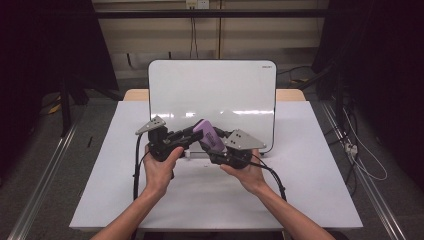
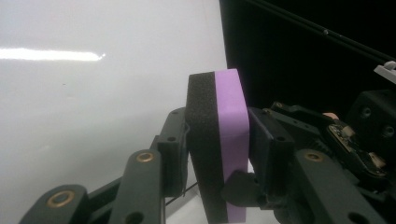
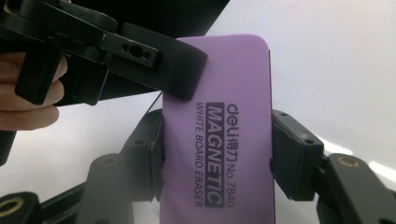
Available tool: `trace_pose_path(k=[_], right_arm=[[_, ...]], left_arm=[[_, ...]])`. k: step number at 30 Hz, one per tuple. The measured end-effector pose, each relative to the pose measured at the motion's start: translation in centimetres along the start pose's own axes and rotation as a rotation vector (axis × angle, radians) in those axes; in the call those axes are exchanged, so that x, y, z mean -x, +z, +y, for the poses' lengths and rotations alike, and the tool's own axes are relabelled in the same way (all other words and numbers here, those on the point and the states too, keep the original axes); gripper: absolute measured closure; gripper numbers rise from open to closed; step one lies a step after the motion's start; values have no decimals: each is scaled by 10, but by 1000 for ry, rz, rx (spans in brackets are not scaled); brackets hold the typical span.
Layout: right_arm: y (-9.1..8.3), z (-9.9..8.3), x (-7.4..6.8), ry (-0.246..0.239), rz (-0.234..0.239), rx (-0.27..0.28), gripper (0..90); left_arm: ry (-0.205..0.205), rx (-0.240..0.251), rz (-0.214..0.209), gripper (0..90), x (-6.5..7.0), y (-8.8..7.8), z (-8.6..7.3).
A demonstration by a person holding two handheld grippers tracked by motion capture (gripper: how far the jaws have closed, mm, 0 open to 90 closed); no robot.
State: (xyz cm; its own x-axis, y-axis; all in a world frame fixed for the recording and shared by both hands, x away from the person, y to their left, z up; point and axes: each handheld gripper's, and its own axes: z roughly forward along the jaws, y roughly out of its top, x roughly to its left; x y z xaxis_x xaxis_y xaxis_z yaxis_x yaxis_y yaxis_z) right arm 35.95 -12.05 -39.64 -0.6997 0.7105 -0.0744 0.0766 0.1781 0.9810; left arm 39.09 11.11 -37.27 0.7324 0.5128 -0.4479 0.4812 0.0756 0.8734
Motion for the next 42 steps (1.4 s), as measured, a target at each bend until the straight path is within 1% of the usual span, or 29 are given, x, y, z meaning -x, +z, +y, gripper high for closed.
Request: trace_pose_path(k=[1, 3, 5, 6, 8, 10, 12, 13, 15, 16, 19, 21, 23, 26, 27, 30, 33, 34, 36, 37, 38, 39, 40, 41, 42], right_arm=[[0, 0, 0, 3, 4, 1, 417], [1, -1, 0, 2, -1, 0, 416], [2, -1, 0, 22, 9, -3, 414], [1, -1, 0, 12, 9, -4, 413], [1, 0, 1, 32, 20, -11, 408], [1, 0, 1, 31, 24, -21, 400], [0, -1, 3, 42, 31, -43, 333], [0, -2, 4, 48, 33, -56, 304], [-2, -4, 7, 59, 31, -71, 266], [-3, -4, 8, 67, 27, -72, 248], [-9, -5, 11, 79, 14, -83, 193], [-14, -6, 14, 84, 0, -88, 179], [-19, -7, 19, 93, -21, -86, 169], [-29, -10, 27, 100, -56, -101, 160], [-33, -12, 29, 103, -68, -100, 162], [-46, -18, 38, 113, -108, -115, 155], [-56, -24, 46, 130, -145, -124, 147], [-58, -25, 48, 137, -154, -128, 145], [-62, -27, 50, 132, -166, -137, 145], [-64, -28, 51, 132, -171, -140, 145], [-65, -29, 51, 134, -174, -142, 145], [-66, -29, 51, 133, -178, -143, 145], [-67, -30, 51, 131, -180, -147, 145], [-68, -30, 51, 129, -183, -146, 145], [-69, -30, 51, 132, -187, -144, 145]], left_arm=[[-9, -1, 0, 625, -1, 0, 0], [-4, 2, 2, 631, 0, 0, 0], [2, -2, 4, 634, 0, -1, 1], [2, -3, 4, 636, 1, -1, 1], [18, -9, 9, 638, 2, 0, 1], [35, -10, 17, 639, 4, 0, 2], [36, -2, 24, 640, 3, -3, 4], [44, 0, 31, 640, 3, -4, 6], [64, -4, 58, 641, 2, -7, 8], [61, -8, 65, 641, 1, -9, 9], [80, -29, 98, 641, -3, -13, 12], [106, -54, 134, 641, -3, -17, 14], [151, -77, 171, 642, -3, -21, 17], [214, -106, 223, 643, 0, -30, 22], [243, -122, 248, 643, 1, -32, 23], [288, -167, 319, 644, 0, -37, 26], [295, -211, 388, 644, -7, -42, 27], [304, -232, 415, 645, -9, -43, 27], [344, -265, 491, 646, -12, -44, 28], [361, -292, 513, 646, -13, -45, 30], [355, -306, 524, 645, -15, -45, 31], [355, -332, 545, 646, -16, -43, 32], [368, -363, 570, 646, -18, -41, 33], [370, -353, 585, 645, -19, -38, 32], [372, -366, 592, 645, -20, -35, 32]])
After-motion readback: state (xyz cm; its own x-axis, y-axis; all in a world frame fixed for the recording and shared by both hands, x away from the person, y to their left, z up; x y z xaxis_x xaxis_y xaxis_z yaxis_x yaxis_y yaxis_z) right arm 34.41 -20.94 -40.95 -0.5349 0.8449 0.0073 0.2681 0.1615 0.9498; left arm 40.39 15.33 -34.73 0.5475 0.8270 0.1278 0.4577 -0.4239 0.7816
